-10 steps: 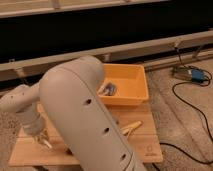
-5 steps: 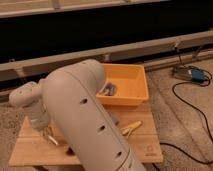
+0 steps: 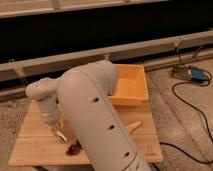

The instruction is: Wipe table surface with brush

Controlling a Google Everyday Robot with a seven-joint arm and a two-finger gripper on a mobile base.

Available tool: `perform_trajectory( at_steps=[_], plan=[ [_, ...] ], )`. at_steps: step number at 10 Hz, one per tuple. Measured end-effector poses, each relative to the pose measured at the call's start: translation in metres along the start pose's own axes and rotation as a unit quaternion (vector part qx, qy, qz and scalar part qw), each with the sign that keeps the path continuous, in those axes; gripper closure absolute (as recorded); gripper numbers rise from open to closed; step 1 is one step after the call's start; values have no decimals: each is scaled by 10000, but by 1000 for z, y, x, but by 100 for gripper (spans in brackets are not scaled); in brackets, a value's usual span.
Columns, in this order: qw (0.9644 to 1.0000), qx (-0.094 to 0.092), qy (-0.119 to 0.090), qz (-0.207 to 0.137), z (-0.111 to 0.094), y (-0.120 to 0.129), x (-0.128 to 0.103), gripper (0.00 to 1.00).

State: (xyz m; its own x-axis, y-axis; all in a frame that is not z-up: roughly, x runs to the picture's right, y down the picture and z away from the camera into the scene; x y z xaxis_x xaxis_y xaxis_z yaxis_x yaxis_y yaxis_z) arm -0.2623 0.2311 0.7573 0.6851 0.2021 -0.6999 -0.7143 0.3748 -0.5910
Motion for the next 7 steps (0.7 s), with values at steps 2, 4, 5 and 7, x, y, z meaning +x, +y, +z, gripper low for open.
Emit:
perform_trajectory(
  at_steps=[2, 4, 5, 7],
  plan=[
    [9991, 102, -21, -403, 0, 23, 5, 94],
    [9975, 168, -48, -685, 1, 44, 7, 94],
    [9965, 207, -59, -806, 1, 44, 6, 94],
    [9936, 278, -25, -1097, 2, 44, 8, 94]
  ],
)
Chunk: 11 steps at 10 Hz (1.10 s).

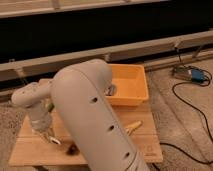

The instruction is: Wipe table surface with brush

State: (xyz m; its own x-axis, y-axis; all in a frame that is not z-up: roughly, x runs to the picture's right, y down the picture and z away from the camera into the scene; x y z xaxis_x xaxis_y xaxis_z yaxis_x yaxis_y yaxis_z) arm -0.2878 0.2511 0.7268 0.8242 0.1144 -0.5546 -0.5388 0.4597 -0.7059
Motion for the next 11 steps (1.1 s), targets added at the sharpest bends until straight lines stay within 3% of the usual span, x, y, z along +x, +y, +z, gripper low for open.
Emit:
perform_trajectory(
  at_steps=[1, 3, 7, 9, 11],
  plan=[
    [9999, 41, 37, -146, 2, 2, 0, 94],
    [9999, 20, 117, -65, 4, -6, 0, 94],
    [9997, -208, 107, 21, 0, -34, 5, 94],
    [9992, -329, 6, 211, -3, -51, 10, 94],
    [9993, -291, -166, 187, -8, -45, 8, 94]
  ],
)
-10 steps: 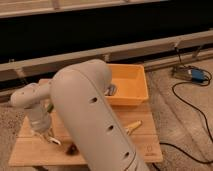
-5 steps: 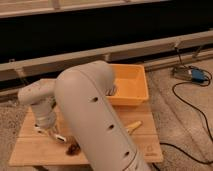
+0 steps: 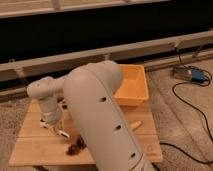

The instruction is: Wipe table surface with brush

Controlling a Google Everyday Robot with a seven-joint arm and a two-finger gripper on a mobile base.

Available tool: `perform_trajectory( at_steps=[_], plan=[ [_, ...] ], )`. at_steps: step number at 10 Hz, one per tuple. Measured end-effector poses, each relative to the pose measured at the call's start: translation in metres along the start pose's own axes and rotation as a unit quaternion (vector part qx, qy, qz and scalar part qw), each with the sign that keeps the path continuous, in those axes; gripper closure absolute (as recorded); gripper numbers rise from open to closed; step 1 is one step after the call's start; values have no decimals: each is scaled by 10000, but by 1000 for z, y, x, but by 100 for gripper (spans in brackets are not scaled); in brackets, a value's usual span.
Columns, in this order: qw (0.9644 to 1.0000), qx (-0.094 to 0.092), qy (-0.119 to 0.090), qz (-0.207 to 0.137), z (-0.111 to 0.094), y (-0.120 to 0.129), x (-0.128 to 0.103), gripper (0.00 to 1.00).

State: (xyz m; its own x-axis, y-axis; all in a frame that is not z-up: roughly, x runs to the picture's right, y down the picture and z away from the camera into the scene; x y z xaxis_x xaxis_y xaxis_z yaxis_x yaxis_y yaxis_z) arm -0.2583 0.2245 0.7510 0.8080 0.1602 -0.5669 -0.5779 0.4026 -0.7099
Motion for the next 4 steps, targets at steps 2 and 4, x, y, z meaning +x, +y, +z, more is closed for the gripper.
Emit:
perform_trajectory(
  at_steps=[2, 4],
  plan=[
    [9999, 35, -120, -69, -4, 6, -1, 94],
    [9998, 53, -154, -96, -4, 10, -3, 91]
  ],
)
